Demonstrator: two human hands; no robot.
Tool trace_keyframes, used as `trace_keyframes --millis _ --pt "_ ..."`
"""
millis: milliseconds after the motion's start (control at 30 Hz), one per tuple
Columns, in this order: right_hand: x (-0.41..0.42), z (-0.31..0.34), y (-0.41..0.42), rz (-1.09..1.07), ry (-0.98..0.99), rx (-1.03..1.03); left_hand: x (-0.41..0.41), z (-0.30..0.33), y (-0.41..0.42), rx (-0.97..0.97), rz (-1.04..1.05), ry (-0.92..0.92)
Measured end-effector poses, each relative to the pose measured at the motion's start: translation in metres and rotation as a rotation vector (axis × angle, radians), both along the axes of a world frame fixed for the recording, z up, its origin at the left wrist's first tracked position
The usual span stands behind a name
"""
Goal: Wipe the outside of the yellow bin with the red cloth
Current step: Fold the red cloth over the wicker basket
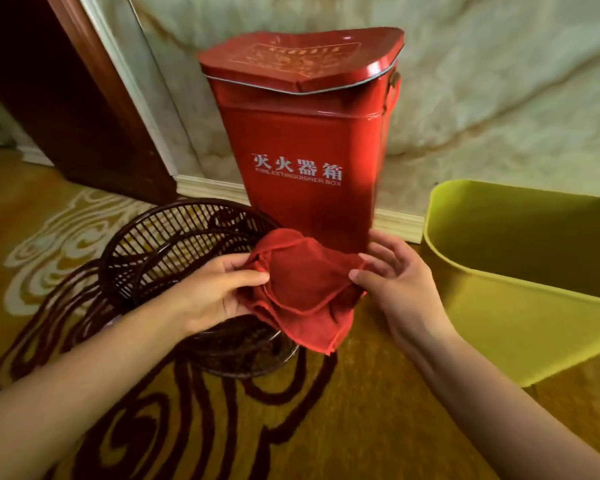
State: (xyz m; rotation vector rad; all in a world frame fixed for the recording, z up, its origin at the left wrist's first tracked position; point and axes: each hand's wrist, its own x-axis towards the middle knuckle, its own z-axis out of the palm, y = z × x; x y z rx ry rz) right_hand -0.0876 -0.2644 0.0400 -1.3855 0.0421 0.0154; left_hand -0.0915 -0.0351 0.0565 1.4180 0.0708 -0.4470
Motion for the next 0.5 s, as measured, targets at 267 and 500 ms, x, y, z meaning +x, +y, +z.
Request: trace_keyframes --millis 267,500 --pt "0.062 -0.005 0.068 0.011 -0.083 -0.397 0.042 -0.024 0.057 -0.046 0.155 0.097" --pt "0.069 -0.062 0.069 0.129 0.022 -0.583 0.056 -0.087 0.056 0.024 0.167 0.235"
